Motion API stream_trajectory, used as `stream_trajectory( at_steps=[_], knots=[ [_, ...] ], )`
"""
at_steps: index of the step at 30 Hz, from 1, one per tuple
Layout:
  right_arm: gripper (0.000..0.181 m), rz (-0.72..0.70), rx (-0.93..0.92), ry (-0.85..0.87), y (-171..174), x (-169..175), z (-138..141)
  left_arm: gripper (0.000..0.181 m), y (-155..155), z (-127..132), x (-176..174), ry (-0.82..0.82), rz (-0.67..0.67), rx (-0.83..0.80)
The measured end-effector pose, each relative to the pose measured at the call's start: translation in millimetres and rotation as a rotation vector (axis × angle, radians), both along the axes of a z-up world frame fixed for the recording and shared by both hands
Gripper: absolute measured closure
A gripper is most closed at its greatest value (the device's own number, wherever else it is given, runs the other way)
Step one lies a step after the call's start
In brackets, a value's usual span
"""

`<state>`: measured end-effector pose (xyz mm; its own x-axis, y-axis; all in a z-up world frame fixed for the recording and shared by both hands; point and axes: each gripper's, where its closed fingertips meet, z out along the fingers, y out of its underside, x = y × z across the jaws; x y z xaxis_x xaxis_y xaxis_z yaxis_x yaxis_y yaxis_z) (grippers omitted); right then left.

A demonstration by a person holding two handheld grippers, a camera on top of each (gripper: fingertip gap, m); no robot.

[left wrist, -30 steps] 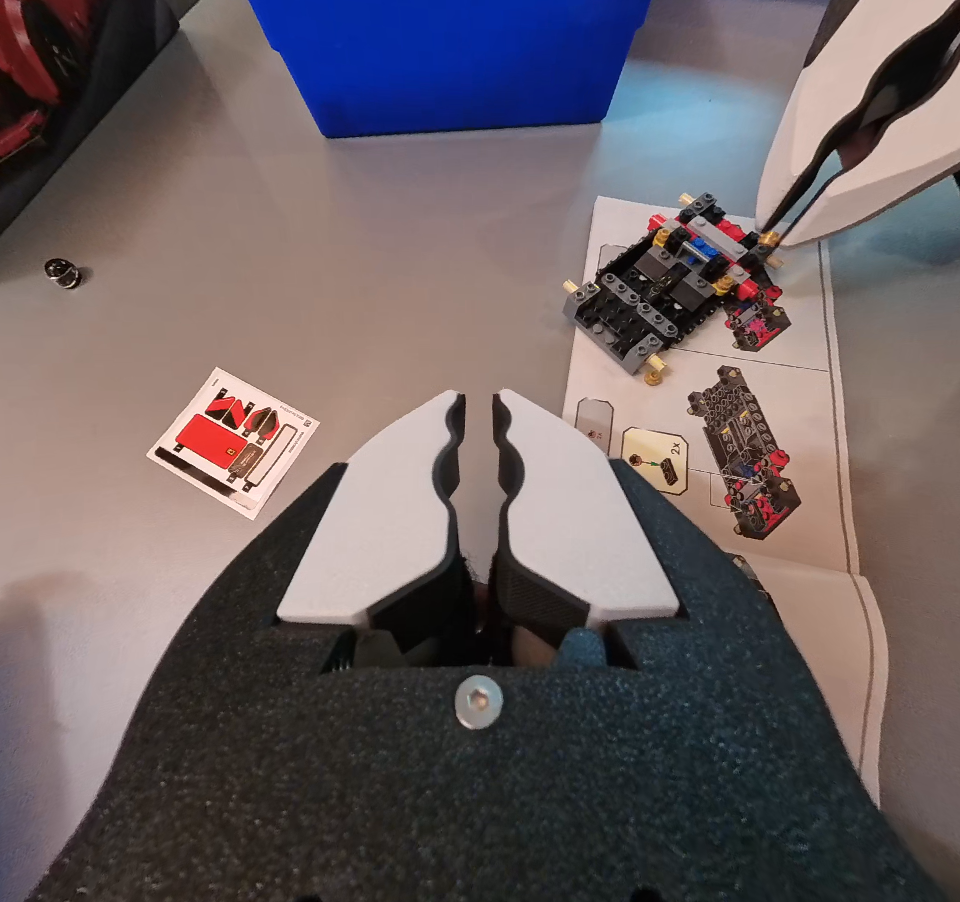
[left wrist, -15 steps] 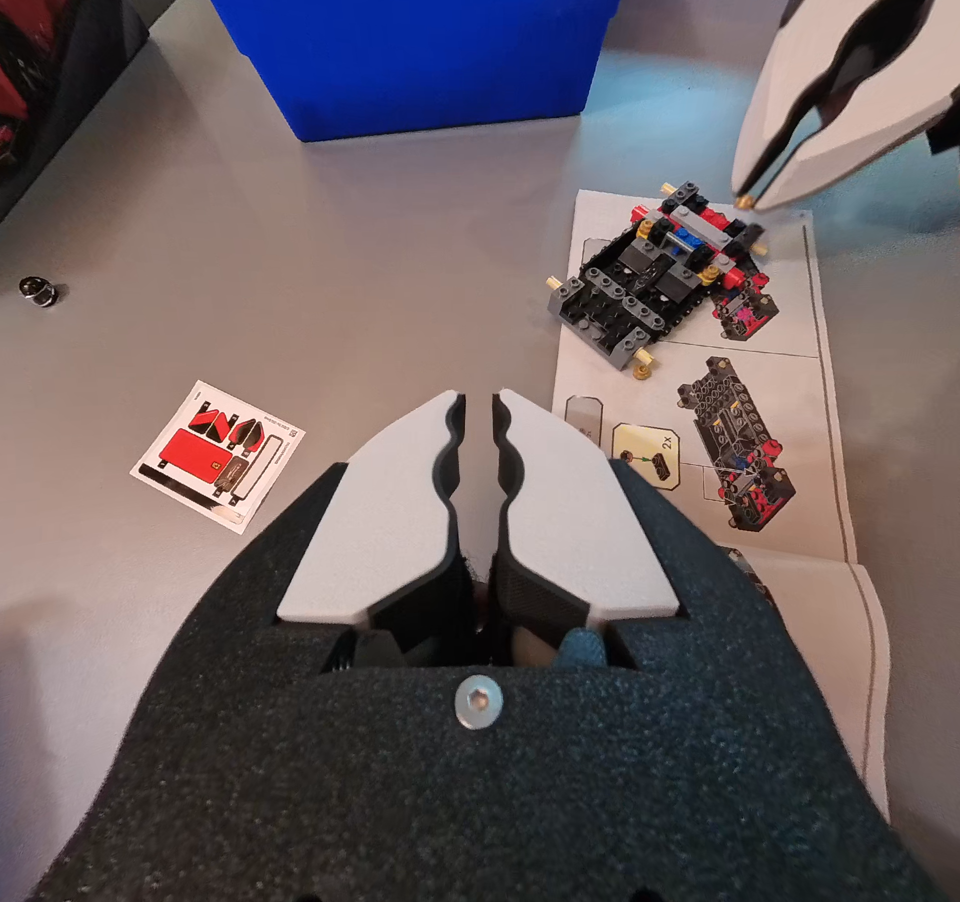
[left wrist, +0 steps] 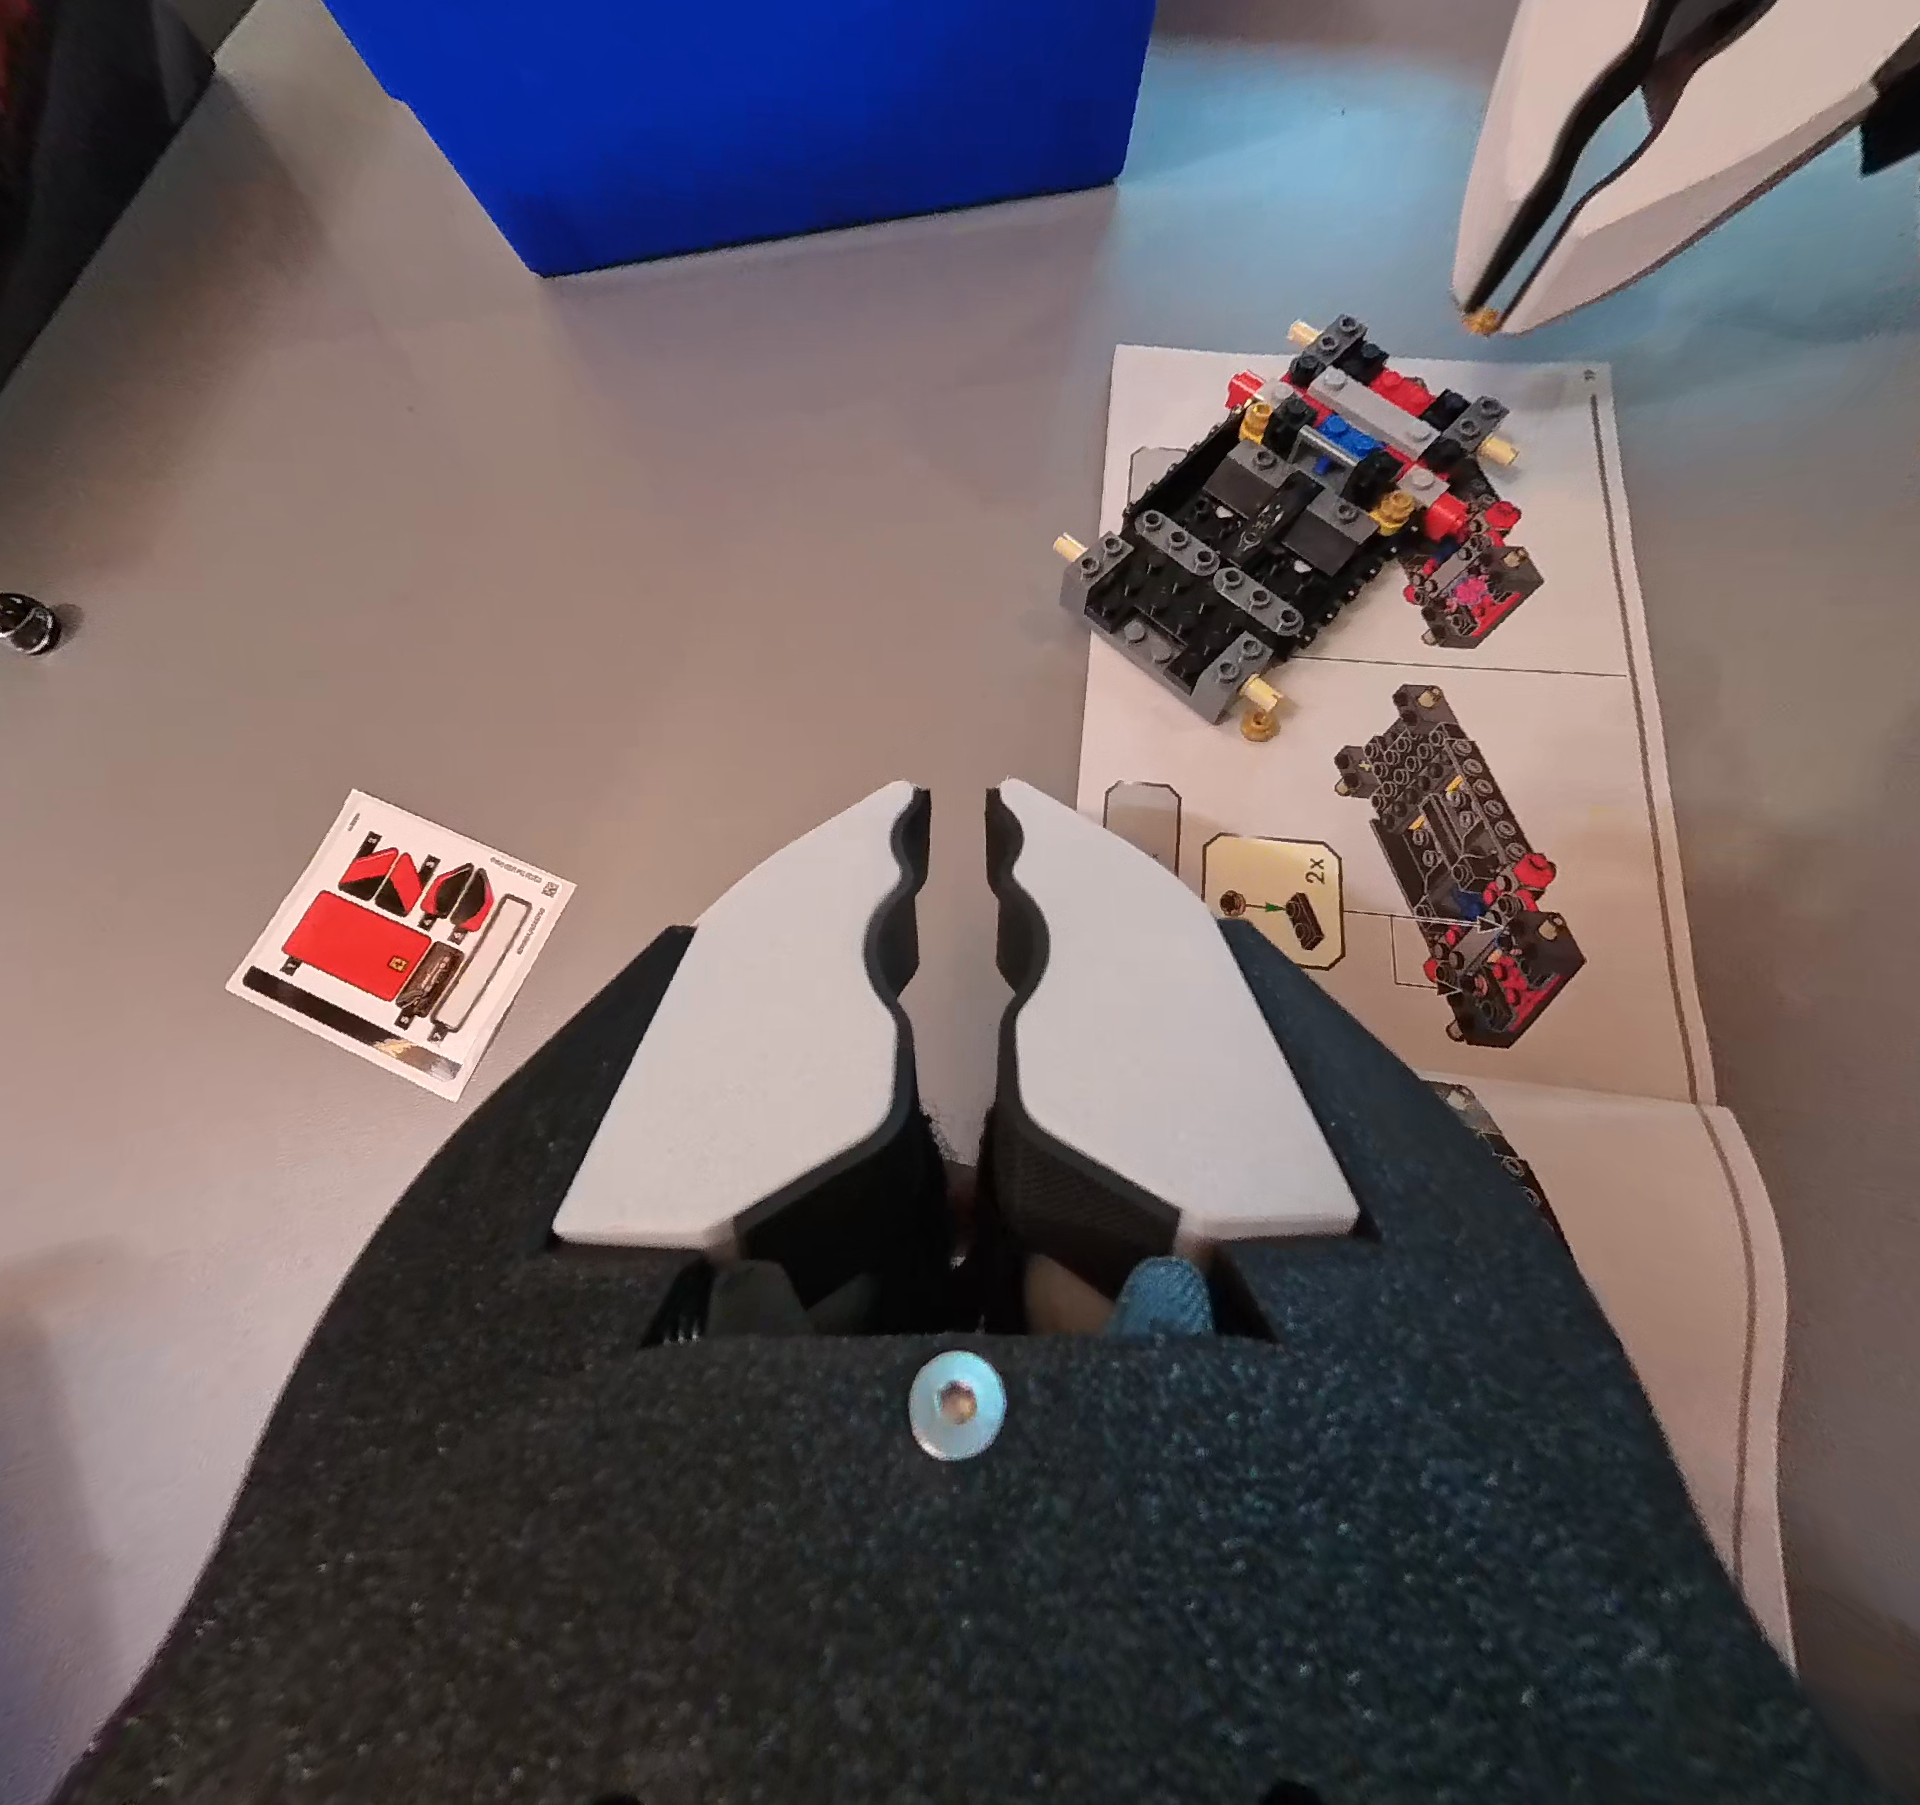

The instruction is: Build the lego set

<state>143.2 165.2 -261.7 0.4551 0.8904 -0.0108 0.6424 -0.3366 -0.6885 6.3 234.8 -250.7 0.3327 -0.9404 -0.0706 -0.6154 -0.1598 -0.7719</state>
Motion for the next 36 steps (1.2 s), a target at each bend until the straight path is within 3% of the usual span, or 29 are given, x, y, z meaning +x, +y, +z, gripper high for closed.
stream_trajectory(
  at_steps=[20, 36],
  knots=[
    [0.176, 0.114, -0.171, -0.227, 0.7, -4.2, -16.1, 0.172, -11.4, -1.2, 11.3, 0.006, -0.078, 0.009],
    [0.171, 0.148, -0.285, -0.195, -4.0, -7.7, -15.2, 0.172, -9.2, -3.4, 10.1, 0.006, -0.07, 0.003]
  ],
)
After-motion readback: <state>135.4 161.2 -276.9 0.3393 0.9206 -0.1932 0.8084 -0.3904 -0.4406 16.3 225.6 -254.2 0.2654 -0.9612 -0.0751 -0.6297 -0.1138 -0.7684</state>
